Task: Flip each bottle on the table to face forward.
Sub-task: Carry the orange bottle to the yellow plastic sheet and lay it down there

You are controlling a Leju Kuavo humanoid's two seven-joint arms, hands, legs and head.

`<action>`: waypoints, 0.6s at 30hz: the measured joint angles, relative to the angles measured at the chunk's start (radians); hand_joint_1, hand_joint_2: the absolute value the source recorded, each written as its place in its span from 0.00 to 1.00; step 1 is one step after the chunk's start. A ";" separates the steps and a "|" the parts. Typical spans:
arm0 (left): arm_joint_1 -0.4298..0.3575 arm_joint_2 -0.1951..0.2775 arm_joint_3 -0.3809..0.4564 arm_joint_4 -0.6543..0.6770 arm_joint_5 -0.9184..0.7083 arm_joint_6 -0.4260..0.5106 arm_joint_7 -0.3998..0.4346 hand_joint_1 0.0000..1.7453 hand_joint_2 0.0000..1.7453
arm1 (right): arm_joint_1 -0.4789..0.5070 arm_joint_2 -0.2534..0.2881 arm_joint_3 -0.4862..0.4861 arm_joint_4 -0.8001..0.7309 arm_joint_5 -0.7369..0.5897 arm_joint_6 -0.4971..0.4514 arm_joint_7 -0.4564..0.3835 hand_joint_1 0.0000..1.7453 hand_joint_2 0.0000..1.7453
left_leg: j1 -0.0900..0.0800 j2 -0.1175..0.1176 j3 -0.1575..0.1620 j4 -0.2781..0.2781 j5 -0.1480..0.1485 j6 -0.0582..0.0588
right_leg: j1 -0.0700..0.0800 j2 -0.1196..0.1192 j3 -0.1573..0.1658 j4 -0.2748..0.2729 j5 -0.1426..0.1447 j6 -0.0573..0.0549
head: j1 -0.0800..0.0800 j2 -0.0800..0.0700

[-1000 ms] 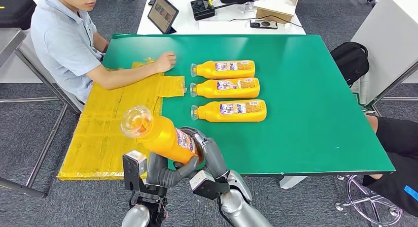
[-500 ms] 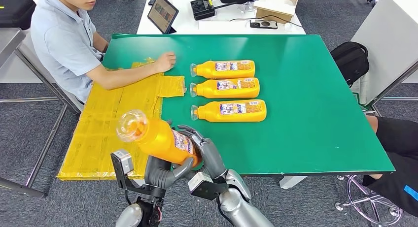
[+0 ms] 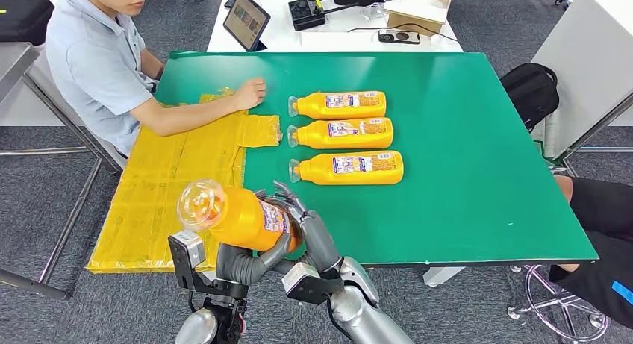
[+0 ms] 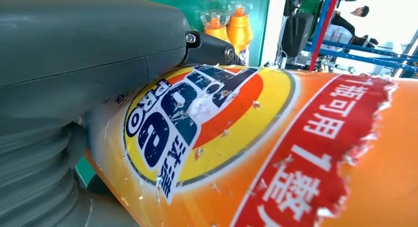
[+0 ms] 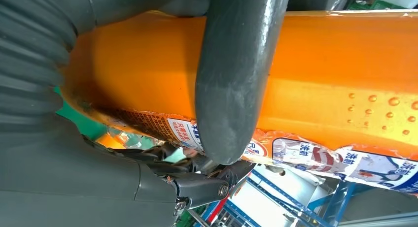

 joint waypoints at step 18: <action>-0.008 0.000 0.000 -0.008 0.115 -0.042 0.005 1.00 1.00 | 0.011 -0.017 0.051 -0.028 0.008 -0.064 -0.006 0.00 0.00 | 0.000 0.000 0.000 0.000 0.000 0.000 | 0.000 0.000 0.000 0.000 0.000 0.000 | 0.000 0.000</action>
